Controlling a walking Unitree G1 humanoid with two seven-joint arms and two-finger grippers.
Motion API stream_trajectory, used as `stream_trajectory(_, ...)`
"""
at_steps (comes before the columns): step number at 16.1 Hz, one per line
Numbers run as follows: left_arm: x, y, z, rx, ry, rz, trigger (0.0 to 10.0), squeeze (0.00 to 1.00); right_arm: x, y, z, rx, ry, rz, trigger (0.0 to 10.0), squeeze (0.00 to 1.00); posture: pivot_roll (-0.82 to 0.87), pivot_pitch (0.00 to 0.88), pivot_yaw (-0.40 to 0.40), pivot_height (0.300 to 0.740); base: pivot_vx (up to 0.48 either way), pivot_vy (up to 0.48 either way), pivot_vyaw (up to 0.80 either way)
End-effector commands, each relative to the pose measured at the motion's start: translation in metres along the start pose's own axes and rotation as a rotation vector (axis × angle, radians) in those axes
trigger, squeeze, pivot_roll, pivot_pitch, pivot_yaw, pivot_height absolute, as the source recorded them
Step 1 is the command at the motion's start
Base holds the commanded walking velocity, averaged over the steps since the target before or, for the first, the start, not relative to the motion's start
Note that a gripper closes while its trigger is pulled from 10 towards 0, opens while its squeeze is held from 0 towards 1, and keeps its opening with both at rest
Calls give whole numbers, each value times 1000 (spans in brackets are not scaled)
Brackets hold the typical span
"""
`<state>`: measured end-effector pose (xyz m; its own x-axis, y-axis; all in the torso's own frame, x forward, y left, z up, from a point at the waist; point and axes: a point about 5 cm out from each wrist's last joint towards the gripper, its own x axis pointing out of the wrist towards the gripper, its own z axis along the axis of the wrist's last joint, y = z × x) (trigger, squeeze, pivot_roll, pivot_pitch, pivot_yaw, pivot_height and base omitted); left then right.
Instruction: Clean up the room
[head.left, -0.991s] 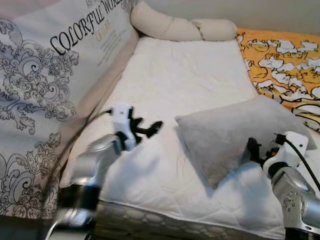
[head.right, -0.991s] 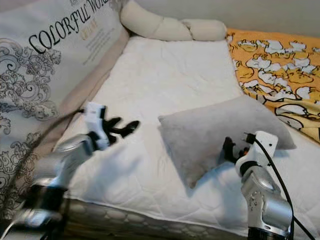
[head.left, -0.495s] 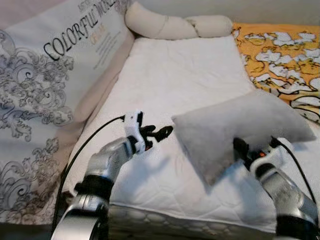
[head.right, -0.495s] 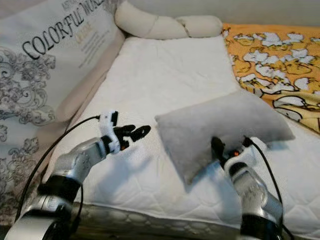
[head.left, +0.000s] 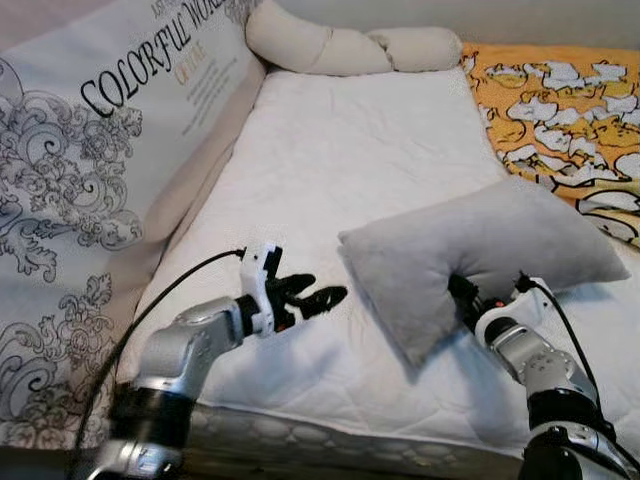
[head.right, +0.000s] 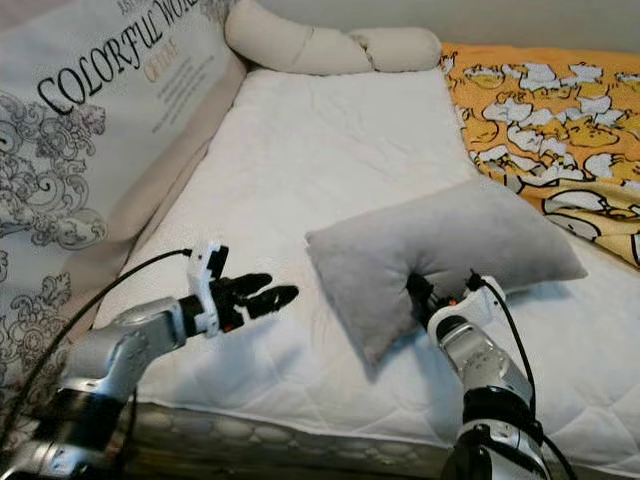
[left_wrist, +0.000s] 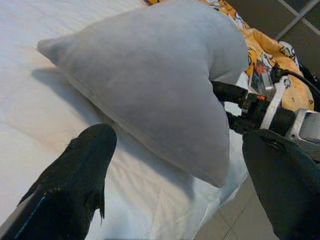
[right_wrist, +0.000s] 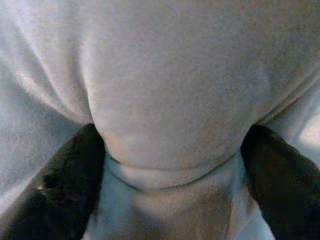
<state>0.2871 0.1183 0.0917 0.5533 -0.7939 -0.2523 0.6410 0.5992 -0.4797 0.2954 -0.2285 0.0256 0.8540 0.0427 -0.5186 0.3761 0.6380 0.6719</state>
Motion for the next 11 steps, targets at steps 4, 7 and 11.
stream_trajectory(4, -11, 2, 8, 23, -9, 45, 10000, 55, 7, -2, -6, 3, 2, -35, 0, 0, 5, 0, 43, 740, 0, 0, 0)
stream_trajectory(7, -12, 2, 10, 26, -18, 54, 10000, 59, 8, -3, -4, 5, -13, -41, 0, 0, 7, 0, 46, 740, 0, 0, 0)
stream_trajectory(11, -13, 1, 11, 56, -33, 67, 10000, 67, 11, 5, 0, -30, -41, 8, 0, 0, -1, 0, 51, 740, 0, 0, 0)
